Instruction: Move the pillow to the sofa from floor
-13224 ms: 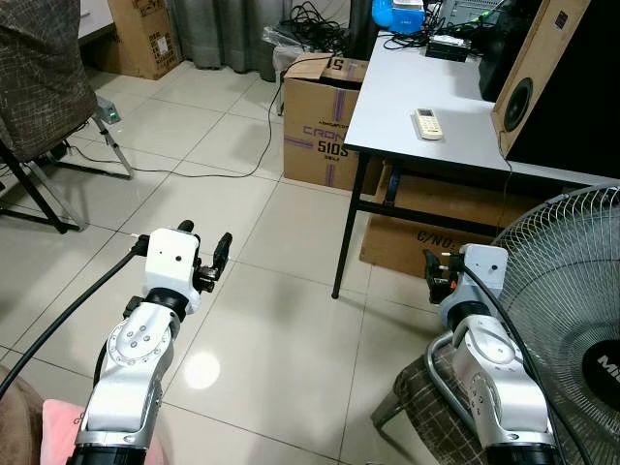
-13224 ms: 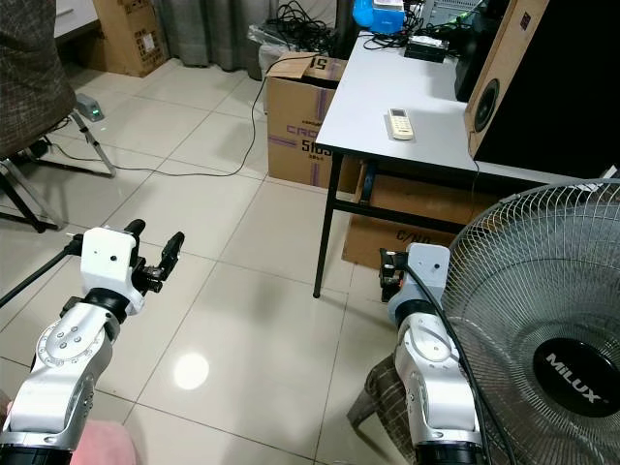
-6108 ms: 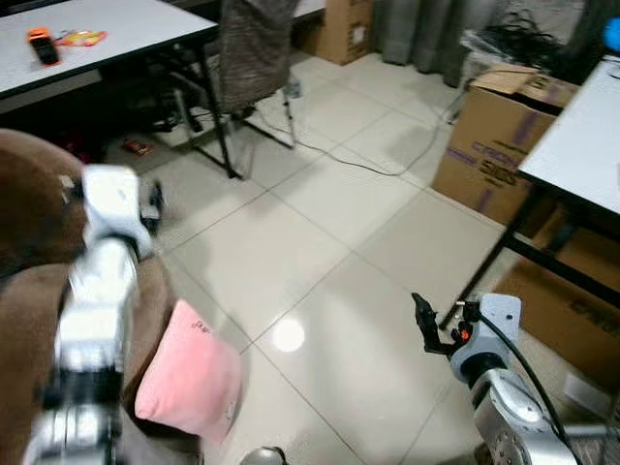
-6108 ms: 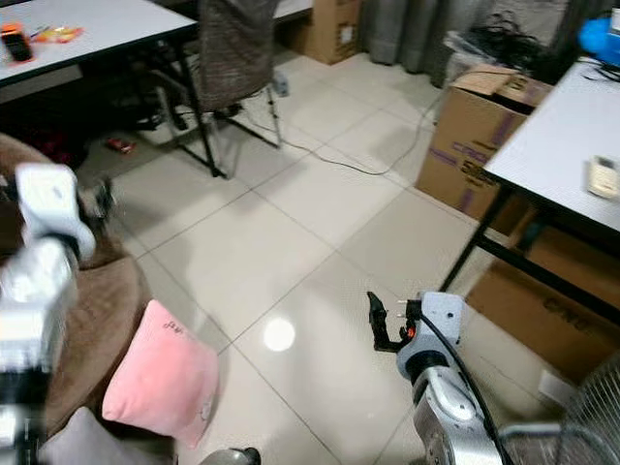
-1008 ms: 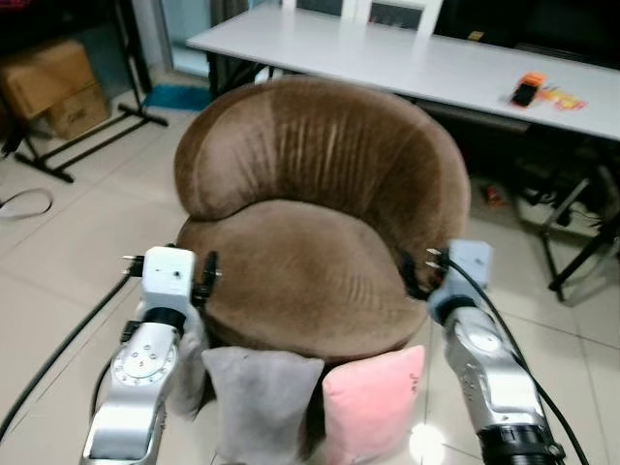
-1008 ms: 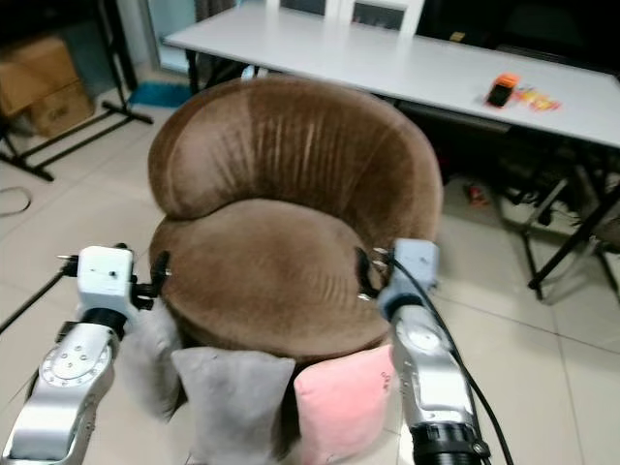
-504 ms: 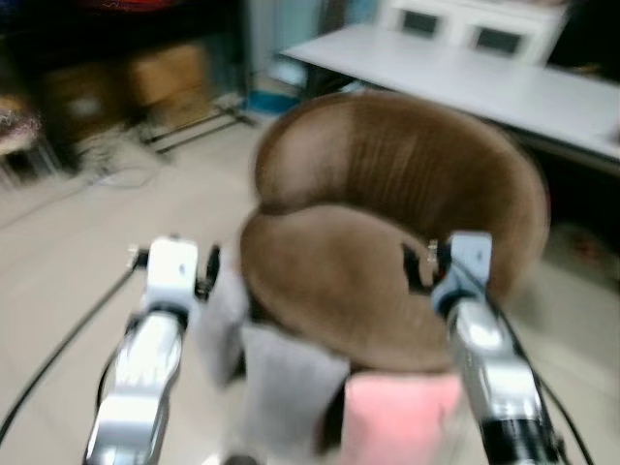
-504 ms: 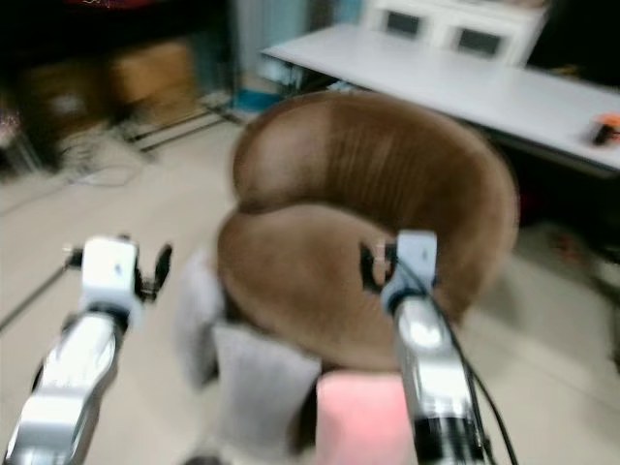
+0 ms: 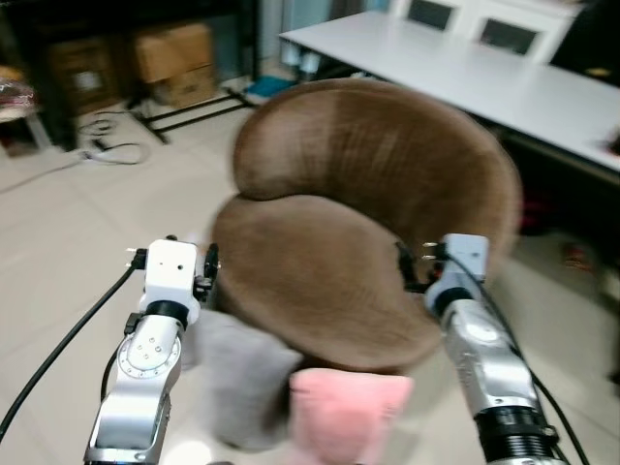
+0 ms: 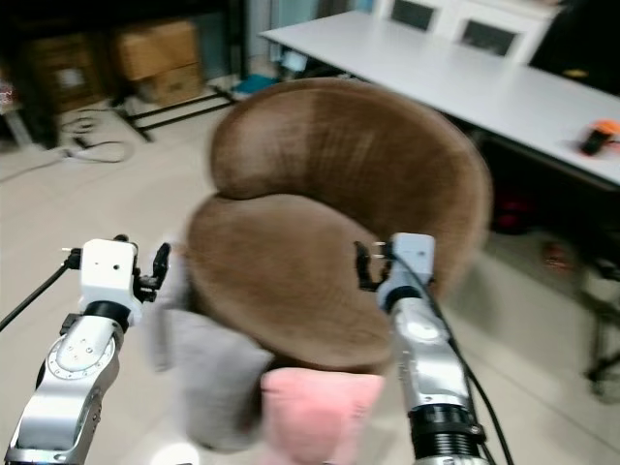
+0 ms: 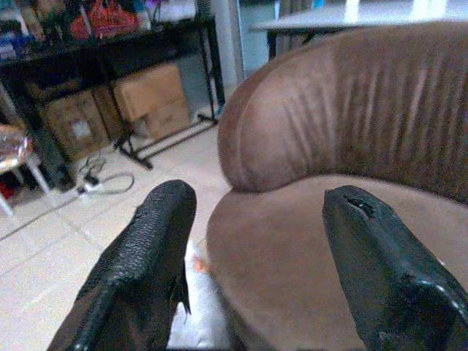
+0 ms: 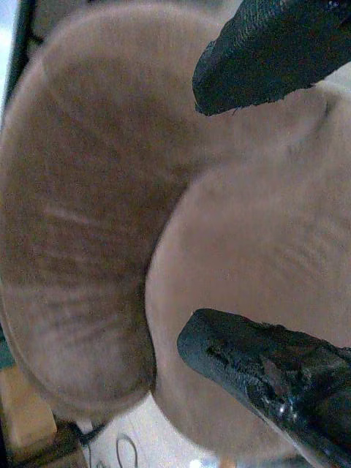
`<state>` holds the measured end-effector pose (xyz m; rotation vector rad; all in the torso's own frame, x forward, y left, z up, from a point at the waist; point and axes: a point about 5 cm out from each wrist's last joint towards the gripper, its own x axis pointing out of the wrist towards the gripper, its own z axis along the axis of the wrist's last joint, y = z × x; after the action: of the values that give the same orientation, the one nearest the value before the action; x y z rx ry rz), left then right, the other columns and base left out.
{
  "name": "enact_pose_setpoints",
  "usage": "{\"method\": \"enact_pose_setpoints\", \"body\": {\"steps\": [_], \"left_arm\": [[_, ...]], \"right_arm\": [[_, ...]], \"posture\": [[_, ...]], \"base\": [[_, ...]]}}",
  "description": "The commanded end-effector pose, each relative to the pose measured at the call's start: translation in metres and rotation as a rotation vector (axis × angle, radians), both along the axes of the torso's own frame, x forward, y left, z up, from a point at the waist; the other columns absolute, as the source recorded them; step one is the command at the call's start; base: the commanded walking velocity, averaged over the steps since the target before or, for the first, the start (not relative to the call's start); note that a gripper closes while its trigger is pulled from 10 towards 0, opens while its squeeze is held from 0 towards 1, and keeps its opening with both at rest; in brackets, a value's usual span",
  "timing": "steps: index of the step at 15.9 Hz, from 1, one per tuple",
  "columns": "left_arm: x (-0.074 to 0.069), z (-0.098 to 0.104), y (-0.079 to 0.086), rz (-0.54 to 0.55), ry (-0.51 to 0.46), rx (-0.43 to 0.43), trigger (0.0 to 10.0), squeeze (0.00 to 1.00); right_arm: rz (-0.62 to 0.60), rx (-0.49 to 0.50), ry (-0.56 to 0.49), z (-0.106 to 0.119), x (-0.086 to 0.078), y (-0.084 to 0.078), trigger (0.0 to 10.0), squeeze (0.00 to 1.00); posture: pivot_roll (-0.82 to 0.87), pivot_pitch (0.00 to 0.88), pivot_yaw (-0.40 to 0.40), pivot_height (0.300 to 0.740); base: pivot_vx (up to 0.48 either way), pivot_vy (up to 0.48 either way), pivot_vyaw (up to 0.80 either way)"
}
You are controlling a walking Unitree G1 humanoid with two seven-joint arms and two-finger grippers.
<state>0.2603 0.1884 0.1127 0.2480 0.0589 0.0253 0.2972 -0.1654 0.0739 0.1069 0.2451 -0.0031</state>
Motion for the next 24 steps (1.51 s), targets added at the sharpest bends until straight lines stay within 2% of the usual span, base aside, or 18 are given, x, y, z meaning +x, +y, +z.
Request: {"method": "enact_pose_setpoints", "body": {"steps": [1, 3, 6, 10, 13, 18, 20, 24], "left_arm": [[-0.002, -0.001, 0.005, 0.017, -0.001, 0.021, 10.0, 0.0], [-0.004, -0.001, 0.004, 0.007, -0.017, 0.018, 10.0, 0.0], [-0.007, -0.004, 0.006, -0.001, -0.029, 0.061, 10.0, 0.0], [-0.012, -0.002, 0.005, -0.009, -0.075, 0.056, 10.0, 0.0], [-0.013, -0.003, 0.004, -0.014, -0.073, 0.057, 10.0, 0.0], [-0.014, -0.002, 0.004, -0.041, -0.066, 0.048, 10.0, 0.0], [-0.013, 0.001, 0.006, -0.036, -0.095, 0.072, 10.0, 0.0], [-0.014, 0.0, 0.007, -0.023, -0.093, 0.059, 10.0, 0.0]], "right_arm": [[0.025, 0.032, 0.0, 0.0, 0.001, 0.008, 10.0, 0.0], [0.027, 0.025, -0.002, -0.001, 0.0, 0.007, 10.0, 0.0], [0.035, 0.018, 0.005, -0.004, -0.001, 0.006, 10.0, 0.0], [0.062, 0.007, 0.012, -0.007, -0.008, 0.003, 10.0, 0.0], [0.08, 0.008, 0.015, -0.008, -0.01, 0.004, 10.0, 0.0], [0.114, 0.008, 0.015, -0.008, -0.012, 0.011, 10.0, 0.0], [0.129, 0.008, 0.019, -0.008, -0.013, 0.013, 10.0, 0.0], [0.141, 0.008, 0.019, -0.006, -0.013, 0.016, 10.0, 0.0]], "posture": [[0.07, 0.0, -0.075, 0.74], [0.07, 0.0, -0.075, 0.74], [0.07, 0.0, -0.078, 0.735], [0.08, 0.0, -0.089, 0.695], [0.09, 0.0, -0.095, 0.67], [0.09, 0.0, -0.076, 0.625], [0.09, 0.0, -0.067, 0.605], [0.08, 0.0, -0.072, 0.6]], "base": [[0.0, -0.409, 0.0], [0.0, -0.204, 0.0], [0.0, 0.0, 0.0], [0.0, 0.0, 0.0], [0.0, 0.0, 0.0], [0.0, 0.0, 0.0], [0.0, 0.0, 0.0], [0.0, 0.0, 0.0]]}}
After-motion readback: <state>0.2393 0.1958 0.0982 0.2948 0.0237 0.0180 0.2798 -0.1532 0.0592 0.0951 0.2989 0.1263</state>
